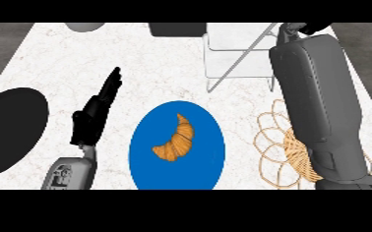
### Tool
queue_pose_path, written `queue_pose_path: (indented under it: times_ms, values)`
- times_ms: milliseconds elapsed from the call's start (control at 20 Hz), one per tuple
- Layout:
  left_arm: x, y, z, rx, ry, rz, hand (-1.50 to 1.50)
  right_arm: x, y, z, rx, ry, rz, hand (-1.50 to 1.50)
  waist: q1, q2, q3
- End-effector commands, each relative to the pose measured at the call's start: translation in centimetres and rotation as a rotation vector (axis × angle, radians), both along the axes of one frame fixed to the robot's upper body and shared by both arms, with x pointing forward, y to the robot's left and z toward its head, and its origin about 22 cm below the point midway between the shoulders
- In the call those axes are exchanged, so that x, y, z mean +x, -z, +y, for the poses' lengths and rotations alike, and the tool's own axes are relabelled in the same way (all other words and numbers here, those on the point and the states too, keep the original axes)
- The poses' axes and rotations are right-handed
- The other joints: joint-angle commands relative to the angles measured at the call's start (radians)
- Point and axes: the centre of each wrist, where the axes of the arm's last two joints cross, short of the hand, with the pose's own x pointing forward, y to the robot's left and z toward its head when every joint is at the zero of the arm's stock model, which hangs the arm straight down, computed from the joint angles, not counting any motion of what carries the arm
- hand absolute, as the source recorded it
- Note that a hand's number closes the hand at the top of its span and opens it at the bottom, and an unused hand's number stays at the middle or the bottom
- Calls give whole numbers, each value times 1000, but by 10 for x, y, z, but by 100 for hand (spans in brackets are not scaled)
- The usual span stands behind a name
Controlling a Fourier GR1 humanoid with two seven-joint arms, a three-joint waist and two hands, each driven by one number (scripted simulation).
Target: Pick the squash from the placemat and place it in the tiered shelf
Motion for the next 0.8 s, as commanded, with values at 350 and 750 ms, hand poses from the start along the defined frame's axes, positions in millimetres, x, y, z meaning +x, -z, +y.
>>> queue_pose_path:
  times_ms: [350,750]
  values:
    - [-3,12,8,5,2,-5,0,-8,-42,-12,128,-128,-91,-150,2,4,2]
    - [7,6,-2,3,1,14,0,-46,-105,-44,326,-31,-349,-150,-15,0,2]
